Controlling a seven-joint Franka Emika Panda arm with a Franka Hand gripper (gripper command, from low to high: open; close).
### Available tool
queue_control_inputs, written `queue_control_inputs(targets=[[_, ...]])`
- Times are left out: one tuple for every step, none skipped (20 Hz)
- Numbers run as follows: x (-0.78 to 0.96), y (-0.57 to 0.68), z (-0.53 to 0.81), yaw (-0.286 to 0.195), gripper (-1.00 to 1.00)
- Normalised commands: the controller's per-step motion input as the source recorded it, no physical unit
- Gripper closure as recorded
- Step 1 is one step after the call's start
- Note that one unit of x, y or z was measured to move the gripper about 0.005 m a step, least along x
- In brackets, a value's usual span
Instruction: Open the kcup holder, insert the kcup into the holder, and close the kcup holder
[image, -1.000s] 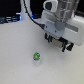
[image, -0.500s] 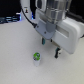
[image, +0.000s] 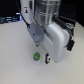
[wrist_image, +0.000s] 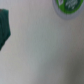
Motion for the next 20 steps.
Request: queue_control_inputs(targets=[[0.28, -0.31, -0.08, -0.182, -1.0], [0.26, -0.28, -0.11, -0.173, -1.0], [0.2, -0.21, -0.17, -0.158, -1.0], [0.19, -0.11, -0.17, -0.142, -1.0], [0.23, -0.07, -0.17, -0.146, -1.0], [0.06, 0.1, -0.2, -0.129, -1.0], [0.04, 0.11, -0.19, -0.095, -1.0], [0.02, 0.09, -0.17, -0.08, -1.0], [-0.02, 0.02, -0.09, -0.046, -1.0], [-0.01, 0.0, -0.04, -0.034, -1.0], [-0.03, 0.01, 0.0, -0.022, -1.0], [-0.04, 0.02, 0.02, -0.012, -1.0], [-0.04, 0.03, 0.02, -0.005, -1.0], [-0.03, 0.06, 0.03, -0.006, -1.0], [-0.05, 0.09, 0.02, -0.017, -1.0], [-0.01, 0.26, -0.01, 0.025, -1.0], [-0.06, 0.21, -0.01, 0.026, -1.0], [-0.1, 0.16, 0.01, 0.016, -1.0], [-0.11, 0.17, 0.01, 0.012, -1.0], [-0.08, 0.07, 0.02, -0.011, -1.0]])
